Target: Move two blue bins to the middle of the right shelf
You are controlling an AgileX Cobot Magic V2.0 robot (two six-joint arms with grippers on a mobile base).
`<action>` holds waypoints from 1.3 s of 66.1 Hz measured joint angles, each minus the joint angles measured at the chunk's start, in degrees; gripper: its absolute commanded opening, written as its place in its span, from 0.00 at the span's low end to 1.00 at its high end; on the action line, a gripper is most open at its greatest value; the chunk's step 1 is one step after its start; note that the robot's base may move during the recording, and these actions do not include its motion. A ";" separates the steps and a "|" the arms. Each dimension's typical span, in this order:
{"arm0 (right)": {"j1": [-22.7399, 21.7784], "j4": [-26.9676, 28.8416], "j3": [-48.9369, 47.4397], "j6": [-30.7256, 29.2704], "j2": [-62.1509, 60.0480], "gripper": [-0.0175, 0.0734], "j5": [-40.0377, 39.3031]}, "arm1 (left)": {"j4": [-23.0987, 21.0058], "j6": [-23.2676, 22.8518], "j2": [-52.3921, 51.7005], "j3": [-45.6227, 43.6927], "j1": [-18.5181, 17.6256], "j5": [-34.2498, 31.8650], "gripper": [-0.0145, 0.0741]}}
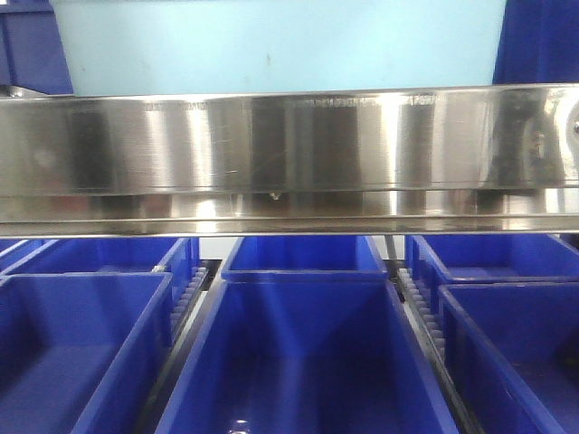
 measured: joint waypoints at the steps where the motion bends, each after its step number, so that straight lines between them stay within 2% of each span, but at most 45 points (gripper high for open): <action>1: 0.00 0.01 0.00 0.00 0.00 0.55 -0.23 | 0.00 0.00 0.00 0.00 -0.12 -0.16 0.44; 7: 0.45 1.08 0.00 -0.11 0.00 0.60 -0.50 | -0.85 0.13 0.00 -0.33 -0.36 -0.27 0.54; 14: 0.62 3.49 -1.02 -0.36 -0.83 0.60 3.53 | -1.47 0.13 0.00 -2.50 -0.60 4.35 0.55; 24: 0.62 6.20 -6.46 -1.10 -1.37 0.60 16.82 | -2.97 0.13 0.00 -7.29 -0.60 13.68 0.55; 31: 0.62 10.98 -11.29 -5.08 -0.93 0.60 27.30 | -8.04 0.23 0.63 -12.32 1.18 23.74 0.55; 38: 0.62 14.20 -14.31 -7.31 0.34 0.60 34.53 | -9.99 0.83 2.24 -15.37 2.77 30.95 0.55; 45: 0.62 16.30 -14.96 -8.69 1.47 0.60 38.49 | -10.58 1.68 3.83 -16.73 3.45 36.09 0.55; 75: -4.10 25.06 -14.96 -12.43 4.60 0.60 40.73 | -14.43 2.63 6.68 -17.17 3.82 38.05 0.55; 86: -4.10 25.83 -14.96 -12.96 5.69 0.60 40.82 | -18.80 2.98 7.41 -17.17 5.82 38.05 0.55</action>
